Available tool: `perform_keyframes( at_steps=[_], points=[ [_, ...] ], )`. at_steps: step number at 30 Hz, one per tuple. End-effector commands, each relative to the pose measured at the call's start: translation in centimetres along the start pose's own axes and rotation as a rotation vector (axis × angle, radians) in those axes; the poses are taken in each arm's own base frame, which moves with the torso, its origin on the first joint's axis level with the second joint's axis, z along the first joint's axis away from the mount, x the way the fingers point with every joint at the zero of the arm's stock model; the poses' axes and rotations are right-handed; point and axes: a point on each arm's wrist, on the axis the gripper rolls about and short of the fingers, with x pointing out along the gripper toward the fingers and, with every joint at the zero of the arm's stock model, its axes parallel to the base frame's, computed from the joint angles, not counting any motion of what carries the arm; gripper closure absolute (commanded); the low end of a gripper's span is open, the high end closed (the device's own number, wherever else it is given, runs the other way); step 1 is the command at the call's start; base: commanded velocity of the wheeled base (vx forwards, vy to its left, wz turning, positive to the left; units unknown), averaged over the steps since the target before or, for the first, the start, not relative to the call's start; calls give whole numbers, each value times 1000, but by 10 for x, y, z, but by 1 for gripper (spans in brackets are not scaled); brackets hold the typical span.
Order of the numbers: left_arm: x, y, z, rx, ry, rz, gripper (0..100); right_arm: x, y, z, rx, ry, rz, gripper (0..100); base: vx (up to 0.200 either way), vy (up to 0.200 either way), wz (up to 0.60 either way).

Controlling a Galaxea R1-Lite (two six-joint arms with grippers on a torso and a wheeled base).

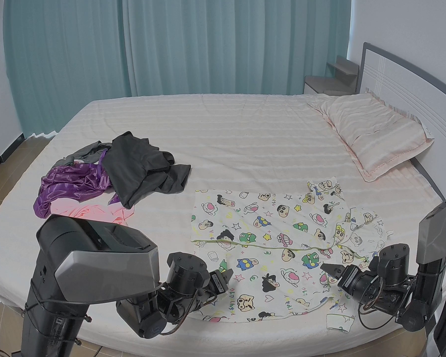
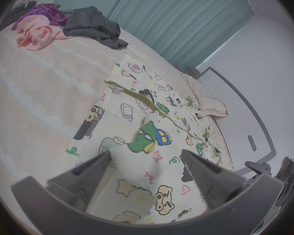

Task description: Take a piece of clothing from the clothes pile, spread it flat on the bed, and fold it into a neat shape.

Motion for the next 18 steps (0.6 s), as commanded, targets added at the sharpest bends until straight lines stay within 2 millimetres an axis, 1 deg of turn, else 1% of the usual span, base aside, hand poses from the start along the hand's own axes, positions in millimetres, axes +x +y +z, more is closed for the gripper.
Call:
perform_keyframes(
  at_steps=[1,3,7,12,16,17,18],
  points=[
    [0,2,0,-2,-29,29,100,-1,0,0,0,-5,7,0,0,0,0],
    [-1,3,1,-3,-29,33,100,-1,0,0,0,-5,7,0,0,0,0],
    [-4,-1,9,-11,-53,23,100,-1,1,0,0,-6,9,0,0,0,0],
    [-4,-1,25,-28,-101,12,100,-1,1,0,0,-5,8,0,0,0,0],
    [-6,-2,35,-26,-126,2,100,-1,1,0,0,-5,8,0,0,0,0],
    [-6,-2,35,-26,-126,2,100,-1,1,0,0,-5,8,0,0,0,0],
    [-7,0,42,-8,-141,6,100,-1,1,0,0,-5,8,0,0,0,0]
  ],
)
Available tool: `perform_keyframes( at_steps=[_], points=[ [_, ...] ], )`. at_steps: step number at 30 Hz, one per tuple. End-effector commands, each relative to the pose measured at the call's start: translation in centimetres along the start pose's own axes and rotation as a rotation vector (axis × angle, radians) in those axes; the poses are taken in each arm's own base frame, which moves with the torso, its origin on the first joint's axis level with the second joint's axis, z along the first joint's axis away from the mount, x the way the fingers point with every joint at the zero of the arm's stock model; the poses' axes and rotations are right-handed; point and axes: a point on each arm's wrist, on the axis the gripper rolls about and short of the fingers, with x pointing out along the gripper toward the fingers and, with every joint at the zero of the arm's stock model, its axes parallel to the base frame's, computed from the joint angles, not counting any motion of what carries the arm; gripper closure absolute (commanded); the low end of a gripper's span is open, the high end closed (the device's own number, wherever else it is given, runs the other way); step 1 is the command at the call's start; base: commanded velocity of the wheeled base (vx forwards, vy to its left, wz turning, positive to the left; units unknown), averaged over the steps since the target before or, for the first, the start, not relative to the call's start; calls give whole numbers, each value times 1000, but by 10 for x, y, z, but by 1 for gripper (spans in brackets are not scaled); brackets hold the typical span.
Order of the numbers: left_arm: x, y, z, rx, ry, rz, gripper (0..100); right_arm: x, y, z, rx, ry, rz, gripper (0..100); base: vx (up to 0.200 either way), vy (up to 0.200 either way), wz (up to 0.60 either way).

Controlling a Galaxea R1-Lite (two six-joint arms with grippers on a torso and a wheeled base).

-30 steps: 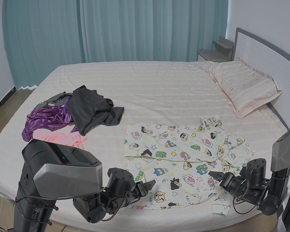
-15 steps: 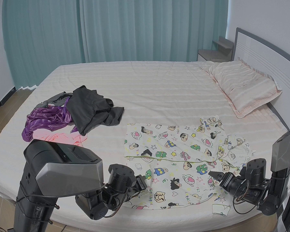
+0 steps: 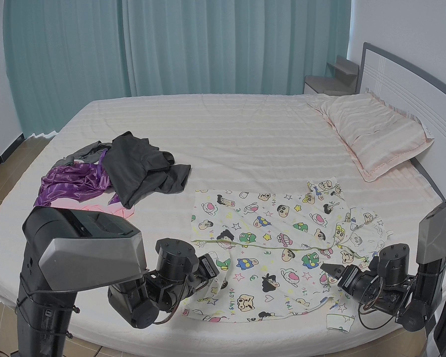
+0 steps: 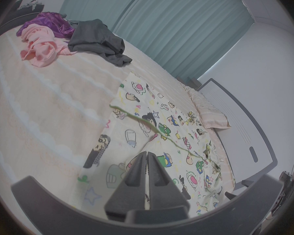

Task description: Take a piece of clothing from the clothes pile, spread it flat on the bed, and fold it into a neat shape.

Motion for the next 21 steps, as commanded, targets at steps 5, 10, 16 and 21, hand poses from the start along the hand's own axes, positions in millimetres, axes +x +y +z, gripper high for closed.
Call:
perform_keyframes(
  at_steps=[5,10,16,21],
  points=[
    [7,5,33,63,-92,-3,100,-1,0,0,0,-4,7,0,0,0,0],
    [15,5,52,117,-145,-20,100,-1,0,0,0,-4,7,0,0,0,0],
    [18,8,56,189,-117,-58,100,-1,0,0,0,-5,8,0,0,0,0],
    [23,19,52,211,-113,-35,100,-1,0,0,0,-4,7,0,0,0,0]
  ],
)
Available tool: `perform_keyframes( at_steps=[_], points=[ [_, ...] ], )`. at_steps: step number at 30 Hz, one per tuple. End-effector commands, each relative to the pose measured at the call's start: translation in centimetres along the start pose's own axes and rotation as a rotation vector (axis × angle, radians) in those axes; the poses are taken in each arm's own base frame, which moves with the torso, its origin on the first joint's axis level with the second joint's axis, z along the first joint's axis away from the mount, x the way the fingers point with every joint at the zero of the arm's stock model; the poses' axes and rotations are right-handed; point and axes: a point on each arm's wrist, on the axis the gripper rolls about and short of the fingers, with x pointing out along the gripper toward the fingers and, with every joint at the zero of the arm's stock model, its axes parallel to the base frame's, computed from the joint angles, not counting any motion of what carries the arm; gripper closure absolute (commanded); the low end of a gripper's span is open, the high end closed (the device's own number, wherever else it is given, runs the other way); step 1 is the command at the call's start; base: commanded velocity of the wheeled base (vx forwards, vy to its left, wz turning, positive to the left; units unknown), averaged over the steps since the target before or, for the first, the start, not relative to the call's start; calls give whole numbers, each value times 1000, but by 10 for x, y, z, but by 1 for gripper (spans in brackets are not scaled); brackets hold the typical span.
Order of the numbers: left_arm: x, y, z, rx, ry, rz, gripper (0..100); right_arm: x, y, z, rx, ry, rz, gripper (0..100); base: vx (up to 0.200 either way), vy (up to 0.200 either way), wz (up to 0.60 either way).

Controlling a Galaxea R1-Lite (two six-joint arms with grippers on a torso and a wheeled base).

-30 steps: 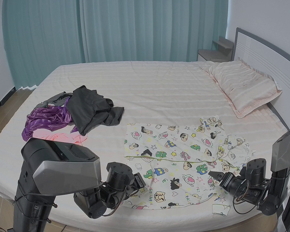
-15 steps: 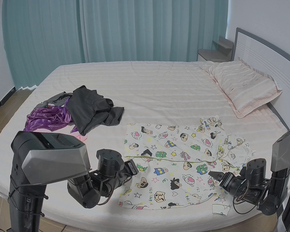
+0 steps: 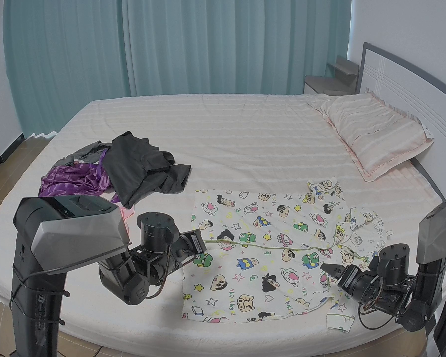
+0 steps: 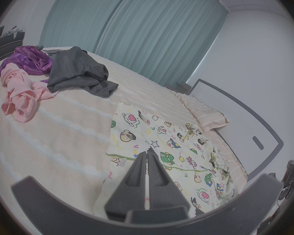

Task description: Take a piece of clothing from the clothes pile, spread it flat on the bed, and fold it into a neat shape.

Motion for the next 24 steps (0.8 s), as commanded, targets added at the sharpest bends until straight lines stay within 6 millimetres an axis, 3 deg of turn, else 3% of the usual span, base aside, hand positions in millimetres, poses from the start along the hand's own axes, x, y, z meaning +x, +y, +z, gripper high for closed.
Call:
perform_keyframes(
  at_steps=[1,7,8,18,24],
  points=[
    [4,12,-7,2,0,22,100,-1,1,0,-1,-3,8,0,0,0,0],
    [5,31,-7,-31,9,64,100,-1,0,0,-1,-2,6,0,0,0,0],
    [6,34,-6,-39,5,70,0,-1,0,0,-1,-2,6,0,0,0,0],
    [3,52,6,-195,147,-129,0,0,0,-1,-1,-1,4,0,0,0,0],
    [4,53,0,-206,253,-179,0,0,0,-1,-1,0,3,0,0,0,0]
  ],
)
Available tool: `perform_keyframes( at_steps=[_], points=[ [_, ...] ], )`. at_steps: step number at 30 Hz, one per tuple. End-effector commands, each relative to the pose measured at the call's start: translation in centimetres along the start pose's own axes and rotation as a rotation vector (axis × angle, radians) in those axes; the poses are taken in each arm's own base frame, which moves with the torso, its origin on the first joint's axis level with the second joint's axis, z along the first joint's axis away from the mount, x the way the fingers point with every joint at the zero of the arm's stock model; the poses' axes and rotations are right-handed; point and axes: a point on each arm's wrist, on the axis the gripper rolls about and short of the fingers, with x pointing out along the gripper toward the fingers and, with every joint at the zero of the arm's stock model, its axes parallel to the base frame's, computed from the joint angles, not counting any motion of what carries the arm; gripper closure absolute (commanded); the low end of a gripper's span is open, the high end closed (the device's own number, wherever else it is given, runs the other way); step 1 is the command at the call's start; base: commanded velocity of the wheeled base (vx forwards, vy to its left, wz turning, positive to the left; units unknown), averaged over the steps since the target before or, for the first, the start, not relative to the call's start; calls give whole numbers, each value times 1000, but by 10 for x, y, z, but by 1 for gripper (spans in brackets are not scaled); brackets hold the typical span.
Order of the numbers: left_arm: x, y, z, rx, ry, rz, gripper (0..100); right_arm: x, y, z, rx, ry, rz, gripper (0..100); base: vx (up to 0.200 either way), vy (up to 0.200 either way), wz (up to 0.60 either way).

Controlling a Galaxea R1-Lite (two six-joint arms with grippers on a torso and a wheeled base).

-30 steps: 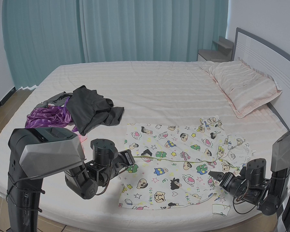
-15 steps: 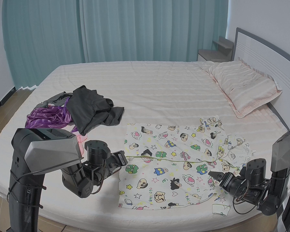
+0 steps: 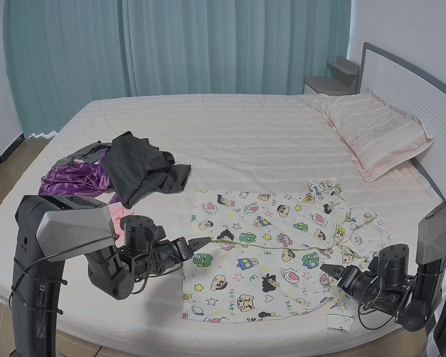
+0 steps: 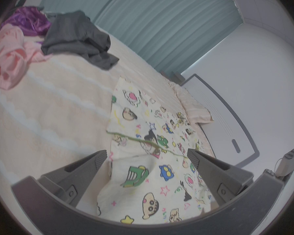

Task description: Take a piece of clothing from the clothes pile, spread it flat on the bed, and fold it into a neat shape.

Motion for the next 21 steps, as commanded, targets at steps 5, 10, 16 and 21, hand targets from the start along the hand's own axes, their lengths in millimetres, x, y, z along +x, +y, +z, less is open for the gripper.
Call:
perform_keyframes(
  at_steps=[5,10,16,21],
  points=[
    [6,2,5,-9,22,-12,0,-1,0,0,0,-3,5,0,0,0,0],
    [10,1,2,-10,44,-9,0,0,0,0,0,-2,4,0,0,0,0],
    [20,0,-8,-7,76,-10,0,0,0,0,0,-2,4,0,0,0,0],
    [22,-1,-8,-5,77,-13,0,0,0,-1,0,-1,2,0,0,0,0]
  ],
)
